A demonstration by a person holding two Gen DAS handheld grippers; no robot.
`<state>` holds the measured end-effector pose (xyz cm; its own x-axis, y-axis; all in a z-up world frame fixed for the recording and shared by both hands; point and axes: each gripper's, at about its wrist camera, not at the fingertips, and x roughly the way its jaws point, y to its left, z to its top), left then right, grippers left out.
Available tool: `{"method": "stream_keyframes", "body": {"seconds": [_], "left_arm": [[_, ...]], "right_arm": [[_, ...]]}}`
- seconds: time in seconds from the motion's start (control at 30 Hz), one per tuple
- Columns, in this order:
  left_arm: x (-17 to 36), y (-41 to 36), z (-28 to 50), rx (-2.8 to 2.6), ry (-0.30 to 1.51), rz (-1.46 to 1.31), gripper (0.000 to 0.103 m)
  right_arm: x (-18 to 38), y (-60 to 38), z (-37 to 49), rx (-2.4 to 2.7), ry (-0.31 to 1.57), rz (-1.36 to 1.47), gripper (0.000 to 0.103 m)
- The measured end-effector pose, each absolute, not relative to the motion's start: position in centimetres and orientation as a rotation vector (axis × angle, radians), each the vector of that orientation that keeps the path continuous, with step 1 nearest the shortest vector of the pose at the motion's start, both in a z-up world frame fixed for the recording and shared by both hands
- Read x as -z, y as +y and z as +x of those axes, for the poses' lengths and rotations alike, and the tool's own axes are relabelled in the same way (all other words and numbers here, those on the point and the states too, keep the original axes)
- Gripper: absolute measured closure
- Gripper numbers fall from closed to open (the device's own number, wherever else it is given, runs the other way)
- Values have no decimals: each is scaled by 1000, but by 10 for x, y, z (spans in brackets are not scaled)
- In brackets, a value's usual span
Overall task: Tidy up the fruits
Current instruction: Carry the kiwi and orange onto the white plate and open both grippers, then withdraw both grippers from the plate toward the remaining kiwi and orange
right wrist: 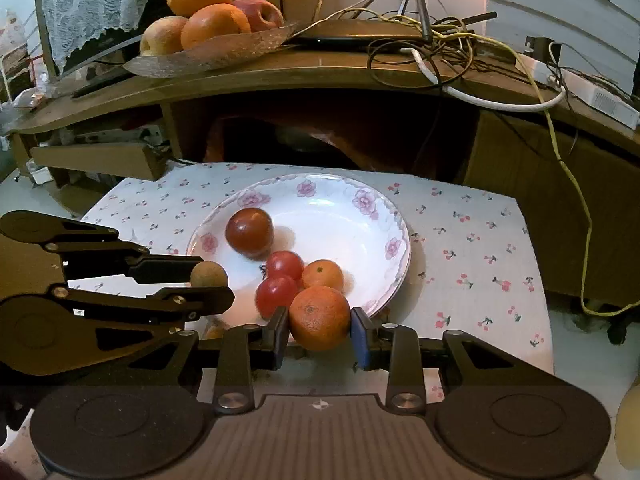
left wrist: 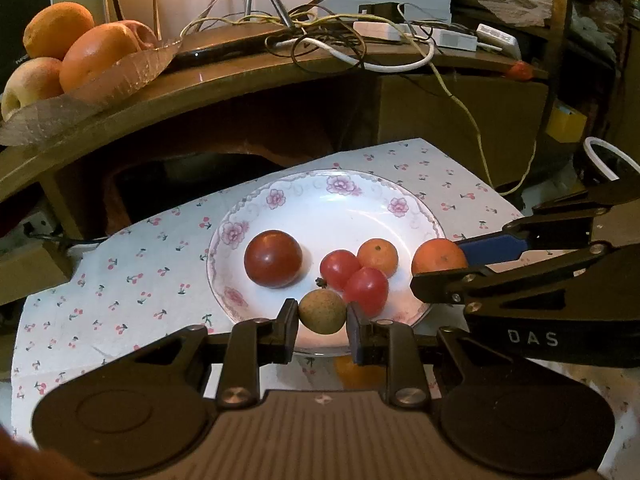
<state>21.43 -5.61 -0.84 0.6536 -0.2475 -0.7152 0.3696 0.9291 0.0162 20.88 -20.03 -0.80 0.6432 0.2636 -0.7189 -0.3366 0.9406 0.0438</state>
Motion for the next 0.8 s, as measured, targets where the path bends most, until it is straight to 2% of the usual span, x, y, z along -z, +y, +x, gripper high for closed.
{"method": "stream_keyframes", "body": {"seconds": [0.43,0.8], "left_arm": [[14,-50,219,324,797,155,71],[11,-46,218,317,790,134,65]], "right_arm": [[14,-190,220,-344,806,-107,69],[9,-195,219,-330,772,-78,64]]}}
